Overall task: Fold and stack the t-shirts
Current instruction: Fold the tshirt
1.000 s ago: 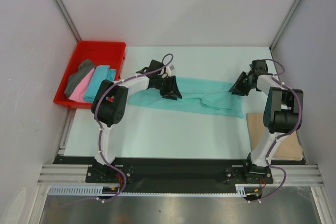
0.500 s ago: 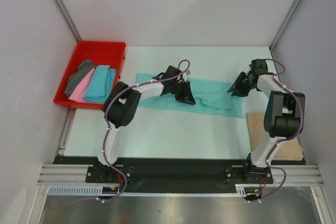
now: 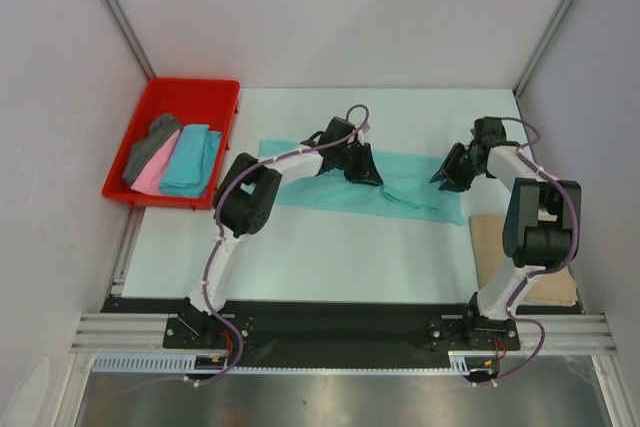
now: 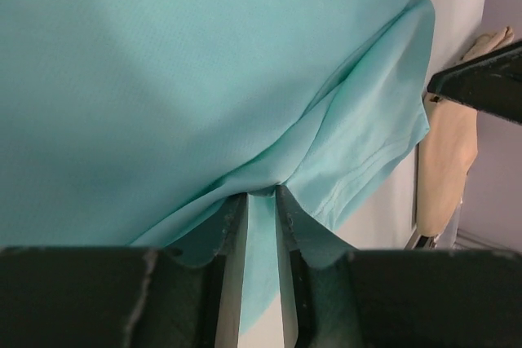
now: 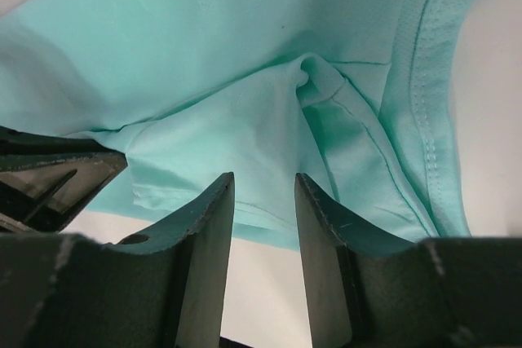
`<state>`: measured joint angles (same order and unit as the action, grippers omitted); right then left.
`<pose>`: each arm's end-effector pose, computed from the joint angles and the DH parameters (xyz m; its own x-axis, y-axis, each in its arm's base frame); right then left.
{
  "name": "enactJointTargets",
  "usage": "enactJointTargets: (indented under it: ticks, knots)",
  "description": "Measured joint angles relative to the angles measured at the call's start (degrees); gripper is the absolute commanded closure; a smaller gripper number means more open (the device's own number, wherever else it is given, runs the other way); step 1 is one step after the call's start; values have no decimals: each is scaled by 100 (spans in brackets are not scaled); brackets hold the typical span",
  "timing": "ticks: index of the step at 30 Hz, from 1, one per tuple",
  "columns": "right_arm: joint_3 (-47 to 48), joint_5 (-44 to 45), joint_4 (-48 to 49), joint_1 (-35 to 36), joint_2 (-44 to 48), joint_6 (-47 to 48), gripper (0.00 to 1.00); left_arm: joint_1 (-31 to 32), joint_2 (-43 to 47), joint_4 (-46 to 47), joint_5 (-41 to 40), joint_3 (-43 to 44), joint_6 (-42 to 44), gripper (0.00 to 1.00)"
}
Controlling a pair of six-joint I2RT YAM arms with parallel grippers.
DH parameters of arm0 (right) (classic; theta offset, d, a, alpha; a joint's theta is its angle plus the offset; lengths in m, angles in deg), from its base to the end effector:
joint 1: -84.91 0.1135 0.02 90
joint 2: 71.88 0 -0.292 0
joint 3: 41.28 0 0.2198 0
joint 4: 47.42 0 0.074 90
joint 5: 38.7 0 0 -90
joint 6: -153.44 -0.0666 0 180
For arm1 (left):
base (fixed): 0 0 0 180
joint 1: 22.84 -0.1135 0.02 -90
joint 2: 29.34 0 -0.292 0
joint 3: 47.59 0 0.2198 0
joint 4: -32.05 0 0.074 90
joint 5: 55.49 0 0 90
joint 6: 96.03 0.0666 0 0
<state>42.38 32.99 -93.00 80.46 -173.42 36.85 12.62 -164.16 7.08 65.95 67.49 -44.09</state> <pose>0.3495 -0.0062 0.2093 -0.8273 0.4906 -0.2738 0.3400 0.8251 0.4513 0.4080 -0.3333 0.1543 -0.9425 0.0255 -0.3333 0.2742 0.6295 -0.7271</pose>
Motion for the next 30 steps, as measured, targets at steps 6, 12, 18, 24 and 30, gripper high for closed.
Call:
enactJointTargets:
  ticks: [6,12,18,24,30]
  knots:
    - [-83,295,-173,15,332,-177,59,4,-280,22,31,264,-136,72]
    - [-184,798,-546,70,861,-422,59,0,-494,-37,181,603,-188,65]
    - [-505,1209,-863,72,1445,-592,59,-20,-254,-157,278,402,118,52]
    - [-1141,1226,-1016,-177,1818,-907,58,-55,903,-815,131,-476,704,46]
    - [-1565,1078,-881,-378,1821,-1440,53,-378,2358,-1502,-267,-1016,1381,40]
